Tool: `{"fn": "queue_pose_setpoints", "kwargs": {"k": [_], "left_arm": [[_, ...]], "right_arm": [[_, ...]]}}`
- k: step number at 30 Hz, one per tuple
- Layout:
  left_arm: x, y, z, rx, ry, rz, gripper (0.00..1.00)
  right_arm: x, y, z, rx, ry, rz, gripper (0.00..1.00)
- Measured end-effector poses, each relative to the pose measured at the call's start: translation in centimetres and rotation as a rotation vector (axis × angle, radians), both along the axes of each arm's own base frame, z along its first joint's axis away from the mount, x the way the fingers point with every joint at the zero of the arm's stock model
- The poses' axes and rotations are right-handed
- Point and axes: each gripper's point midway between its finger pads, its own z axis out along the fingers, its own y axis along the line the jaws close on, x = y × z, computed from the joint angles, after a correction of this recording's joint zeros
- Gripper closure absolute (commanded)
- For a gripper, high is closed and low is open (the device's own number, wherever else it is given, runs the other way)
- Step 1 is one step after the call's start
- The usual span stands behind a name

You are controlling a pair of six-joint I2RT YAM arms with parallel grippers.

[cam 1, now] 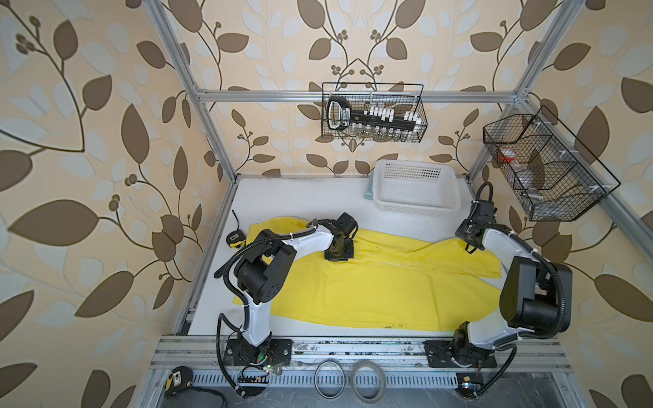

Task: Fold and stack the trousers
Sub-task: Smooth out the trousers at the center of the table.

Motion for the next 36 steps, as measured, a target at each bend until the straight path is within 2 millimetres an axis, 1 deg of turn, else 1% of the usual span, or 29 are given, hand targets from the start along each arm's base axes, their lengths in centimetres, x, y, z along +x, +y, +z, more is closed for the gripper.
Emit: {"fn": "queue_pose_setpoints", "kwargs": {"k": [4,8,15,19,20,22,24,26,29,31,34,36], "left_arm": [[0.0,0.1,-0.3,0.007,0.004,-0.002,0.85],[0.0,0.1,-0.3,0.009,0.003,-0.004,0.85],[0.1,0.3,-0.4,0.022,-0.006,-0.005,0.86],[0.1,0.4,-0.4,0.028,-0.01,-0.018,0.86],[0.2,0.4,-0.4,0.029,-0.01,-0.02,0.86],[0.2,0.4,-0.4,0.031,-0.011,-0.022,0.86],[0.2,0.5,-0.4,0.032,-0.012,-0.022,0.86],[0.2,0.5,-0.4,0.033,-0.012,-0.023,0.86],[0.1,0.5,-0.4,0.034,-0.011,-0.023,0.87],[0.1,0.5,-0.4,0.035,-0.011,-0.025,0.87],[0.1,0.5,-0.4,0.035,-0.011,-0.026,0.87],[0.1,0.5,-0.4,0.036,-0.01,-0.026,0.87]], "right_arm": [[1.6,-0.2,-1.0,-0.002,-0.015,0.002,1.0],[2.9,-0.6,-1.4,-0.007,-0.054,-0.007,1.0],[4.8,-1.6,-0.2,-0.035,-0.165,-0.045,1.0],[5.8,-2.0,-0.4,-0.051,-0.202,-0.052,0.99],[6.0,-2.0,-0.5,-0.052,-0.205,-0.052,0.97],[6.1,-2.1,-1.4,-0.052,-0.195,-0.055,0.88],[6.2,-2.2,-2.1,-0.054,-0.18,-0.055,0.81],[6.2,-2.4,-2.3,-0.063,-0.17,-0.055,0.78],[6.6,-2.7,-1.6,-0.093,-0.178,-0.056,0.77],[7.1,-2.8,-0.7,-0.109,-0.192,-0.055,0.73],[7.6,-2.3,0.8,-0.125,-0.212,-0.031,0.67],[7.4,-1.6,1.9,-0.129,-0.215,-0.013,0.65]]}}
